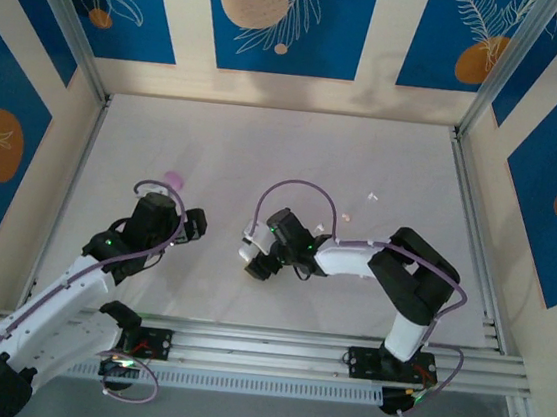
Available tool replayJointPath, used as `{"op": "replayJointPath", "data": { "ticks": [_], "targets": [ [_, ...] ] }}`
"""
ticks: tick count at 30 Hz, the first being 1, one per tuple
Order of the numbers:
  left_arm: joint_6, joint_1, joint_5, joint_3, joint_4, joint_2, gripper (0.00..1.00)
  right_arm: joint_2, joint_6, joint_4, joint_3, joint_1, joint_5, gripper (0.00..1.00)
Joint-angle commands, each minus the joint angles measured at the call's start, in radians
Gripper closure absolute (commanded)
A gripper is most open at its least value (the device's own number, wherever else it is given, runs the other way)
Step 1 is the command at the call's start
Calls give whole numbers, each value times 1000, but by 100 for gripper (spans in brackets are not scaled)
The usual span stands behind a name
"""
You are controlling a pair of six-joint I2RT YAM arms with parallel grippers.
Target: Insert the wireless bluetooth earbuds into the charging case
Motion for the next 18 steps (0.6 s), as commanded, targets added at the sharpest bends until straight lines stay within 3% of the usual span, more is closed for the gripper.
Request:
{"op": "replayJointPath", "data": {
  "ticks": [1, 5, 14, 18],
  "targets": [
    [34, 9, 4, 10, -1, -31, 0, 26, -19, 33, 21, -14, -68, 28],
    [44, 9, 27, -12, 31, -63, 0, 59, -40, -2, 42, -16, -75, 38],
    [87, 10, 90, -38, 80, -97, 0, 84, -72, 25, 34, -14, -118, 42],
    [112, 9, 139, -59, 121, -118, 3, 93, -93, 29, 32, -19, -130, 53]
  ]
}}
